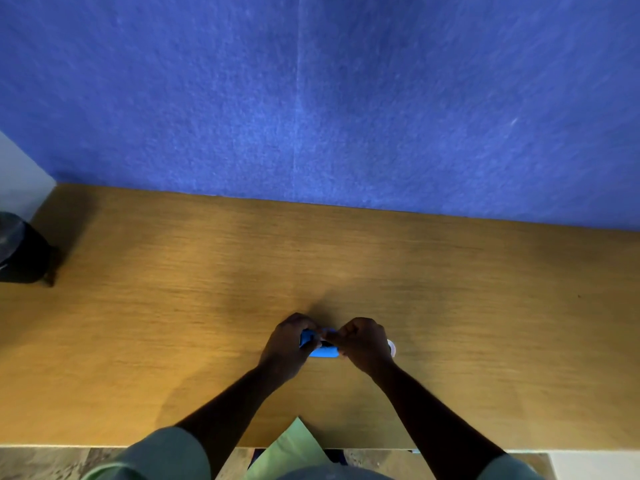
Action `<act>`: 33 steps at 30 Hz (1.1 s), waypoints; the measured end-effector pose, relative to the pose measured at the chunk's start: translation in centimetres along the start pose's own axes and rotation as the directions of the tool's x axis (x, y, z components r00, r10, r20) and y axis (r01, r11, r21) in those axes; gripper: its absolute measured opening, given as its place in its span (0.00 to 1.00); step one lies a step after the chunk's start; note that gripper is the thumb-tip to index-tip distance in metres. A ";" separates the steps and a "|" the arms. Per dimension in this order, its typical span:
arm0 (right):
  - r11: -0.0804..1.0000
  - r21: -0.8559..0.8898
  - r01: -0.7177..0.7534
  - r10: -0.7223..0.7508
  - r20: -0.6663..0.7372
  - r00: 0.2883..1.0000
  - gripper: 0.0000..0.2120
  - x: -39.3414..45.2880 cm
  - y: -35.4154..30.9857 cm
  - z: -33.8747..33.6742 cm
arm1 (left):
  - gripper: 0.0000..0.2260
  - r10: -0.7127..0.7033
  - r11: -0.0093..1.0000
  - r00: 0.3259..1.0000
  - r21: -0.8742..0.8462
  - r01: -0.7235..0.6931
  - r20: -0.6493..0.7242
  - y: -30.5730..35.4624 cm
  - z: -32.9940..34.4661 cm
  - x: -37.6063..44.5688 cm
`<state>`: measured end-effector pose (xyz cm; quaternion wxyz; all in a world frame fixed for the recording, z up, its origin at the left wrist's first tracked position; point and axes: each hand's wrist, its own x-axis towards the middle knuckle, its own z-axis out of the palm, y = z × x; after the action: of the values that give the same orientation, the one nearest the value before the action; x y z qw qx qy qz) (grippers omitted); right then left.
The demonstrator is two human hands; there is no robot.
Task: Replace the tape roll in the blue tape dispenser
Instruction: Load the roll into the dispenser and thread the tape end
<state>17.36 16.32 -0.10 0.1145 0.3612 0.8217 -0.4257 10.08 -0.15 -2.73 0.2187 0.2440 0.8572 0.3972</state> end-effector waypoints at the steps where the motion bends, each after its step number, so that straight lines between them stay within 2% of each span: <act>1: 1.000 -0.003 -0.005 0.005 0.012 1.000 0.21 0.1 -0.1 -0.1 | 0.07 0.001 1.000 1.000 -0.004 -0.001 -0.002 0.0 0.0 0.0; 9: 0.973 0.219 -0.076 0.051 0.118 0.992 0.16 0.3 0.9 -0.8 | 0.06 0.034 0.999 0.999 0.003 -0.034 0.010 -0.2 -0.5 0.3; 13: 0.961 0.261 -0.091 0.055 0.144 0.988 0.10 0.3 1.2 -1.2 | 0.06 0.034 0.999 0.999 -0.007 -0.034 0.020 -0.3 -0.5 0.5; 21: 0.947 0.301 -0.111 0.066 0.157 0.985 0.10 -0.1 1.3 -1.5 | 0.08 0.023 1.000 0.999 0.010 -0.023 0.030 -0.9 -0.7 0.7; 28: 0.970 0.225 -0.092 0.060 0.145 0.988 0.08 0.1 0.9 -1.3 | 0.08 0.033 0.999 0.999 0.022 -0.034 0.040 -0.8 -0.7 0.7; 33: 0.994 0.084 -0.070 0.063 0.078 0.995 0.18 0.2 0.0 -0.6 | 0.08 0.031 1.000 0.999 -0.001 -0.031 0.039 -0.6 -0.8 0.7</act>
<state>17.31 16.84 0.18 0.1434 0.3767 0.7851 -0.4703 8.91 -0.51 -2.90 0.2292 0.2651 0.8487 0.3961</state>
